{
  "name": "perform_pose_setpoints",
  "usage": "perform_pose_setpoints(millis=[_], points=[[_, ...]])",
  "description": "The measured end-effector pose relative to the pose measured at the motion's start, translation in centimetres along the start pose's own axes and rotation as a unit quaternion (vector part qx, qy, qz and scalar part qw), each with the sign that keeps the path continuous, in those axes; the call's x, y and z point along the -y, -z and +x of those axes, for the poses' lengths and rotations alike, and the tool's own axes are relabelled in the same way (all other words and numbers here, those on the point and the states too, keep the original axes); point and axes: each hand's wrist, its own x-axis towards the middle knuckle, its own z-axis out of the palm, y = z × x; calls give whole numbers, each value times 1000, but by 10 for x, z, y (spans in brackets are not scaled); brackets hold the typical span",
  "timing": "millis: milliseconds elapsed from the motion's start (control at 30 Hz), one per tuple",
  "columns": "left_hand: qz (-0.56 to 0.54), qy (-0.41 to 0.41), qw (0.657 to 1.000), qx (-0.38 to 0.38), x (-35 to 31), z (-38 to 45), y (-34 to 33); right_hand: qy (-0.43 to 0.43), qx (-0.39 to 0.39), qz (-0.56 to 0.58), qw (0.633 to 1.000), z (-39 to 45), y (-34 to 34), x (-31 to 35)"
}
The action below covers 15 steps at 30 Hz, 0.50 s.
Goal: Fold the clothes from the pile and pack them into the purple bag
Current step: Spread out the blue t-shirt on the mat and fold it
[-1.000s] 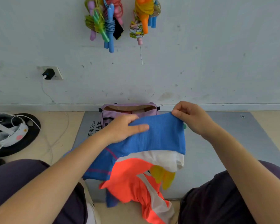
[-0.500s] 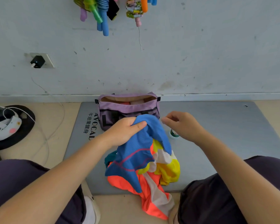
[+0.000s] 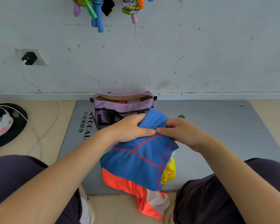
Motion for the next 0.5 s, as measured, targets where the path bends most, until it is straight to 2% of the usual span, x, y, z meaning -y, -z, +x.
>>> perform_pose_setpoints(millis=[33, 200, 333, 400, 500], points=[[36, -7, 999, -24, 1, 1, 3, -2, -16, 2, 1000, 0, 0, -2], [25, 7, 993, -119, 10, 6, 8, -20, -153, -27, 988, 7, 0, -9], [44, -19, 991, -122, 9, 5, 9, 19, -233, -20, 972, 8, 3, -8], [55, -25, 992, -109, 8, 2, 6, 41, -228, -1, 973, 7, 1, -6], [48, -60, 996, -56, 3, -4, -4, 89, -148, 157, 972, 1, -3, 3]])
